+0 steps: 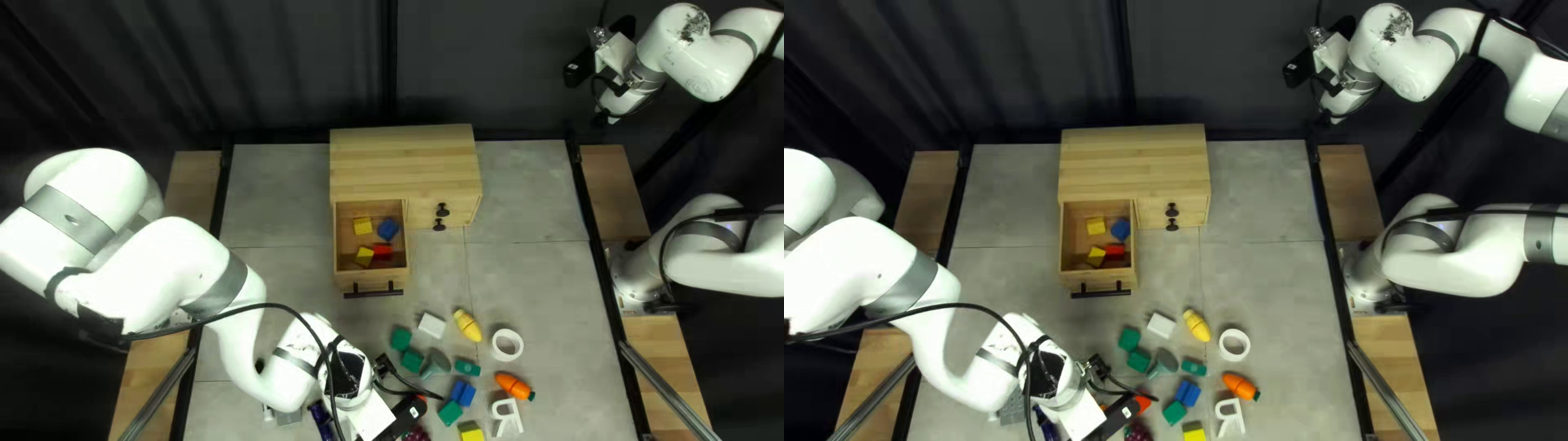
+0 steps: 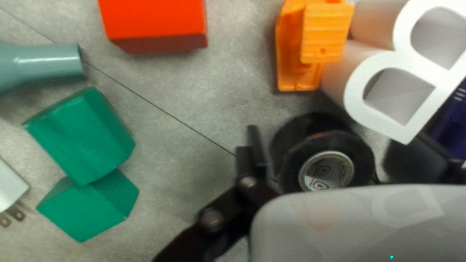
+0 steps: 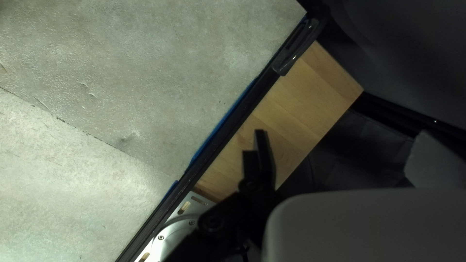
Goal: Open drawers and place objects into drawer and close
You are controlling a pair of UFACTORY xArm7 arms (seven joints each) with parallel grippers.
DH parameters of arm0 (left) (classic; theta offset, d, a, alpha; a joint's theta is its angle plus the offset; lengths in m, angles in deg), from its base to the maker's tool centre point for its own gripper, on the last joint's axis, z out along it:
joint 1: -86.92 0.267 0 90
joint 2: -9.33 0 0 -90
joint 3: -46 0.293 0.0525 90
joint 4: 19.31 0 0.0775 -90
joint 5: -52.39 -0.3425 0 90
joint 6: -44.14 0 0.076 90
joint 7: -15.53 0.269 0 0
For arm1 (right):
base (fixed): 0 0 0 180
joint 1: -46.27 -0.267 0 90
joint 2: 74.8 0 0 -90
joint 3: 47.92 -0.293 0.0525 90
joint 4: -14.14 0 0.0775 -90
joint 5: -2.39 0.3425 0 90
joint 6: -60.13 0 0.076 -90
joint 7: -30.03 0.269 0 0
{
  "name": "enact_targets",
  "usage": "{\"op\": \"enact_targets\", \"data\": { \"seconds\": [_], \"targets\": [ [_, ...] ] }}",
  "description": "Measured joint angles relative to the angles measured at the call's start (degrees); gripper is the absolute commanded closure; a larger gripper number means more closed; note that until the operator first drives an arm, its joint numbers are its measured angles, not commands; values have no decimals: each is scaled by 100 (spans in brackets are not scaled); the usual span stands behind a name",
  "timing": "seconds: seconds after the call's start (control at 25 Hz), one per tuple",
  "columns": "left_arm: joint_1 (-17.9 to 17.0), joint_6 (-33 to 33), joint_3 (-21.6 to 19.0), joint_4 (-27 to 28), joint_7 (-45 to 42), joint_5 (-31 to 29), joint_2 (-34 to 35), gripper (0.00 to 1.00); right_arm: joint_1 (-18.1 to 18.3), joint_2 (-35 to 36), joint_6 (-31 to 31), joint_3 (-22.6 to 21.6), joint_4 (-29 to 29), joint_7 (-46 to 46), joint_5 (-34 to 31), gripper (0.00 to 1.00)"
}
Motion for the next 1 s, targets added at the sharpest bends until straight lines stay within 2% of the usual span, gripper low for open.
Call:
{"op": "enact_targets", "data": {
  "seconds": [0.32, 0.52, 0.76, 1.0],
  "targets": [
    [20, -1000, 160, 203, -109, -274, 616, 100, 0, 0, 0, 0, 0, 0, 0, 0],
    [170, -1988, 377, 290, -204, -606, 1343, 100, 0, 0, 0, 0, 0, 0, 0, 0],
    [550, -2968, 769, 493, -388, -1211, 2082, 100, 0, 0, 0, 0, 0, 0, 0, 0],
    [1008, -3070, 1184, 423, -700, -1833, 2453, 100, 0, 0, 0, 0, 0, 0, 0, 0]
  ]
}}
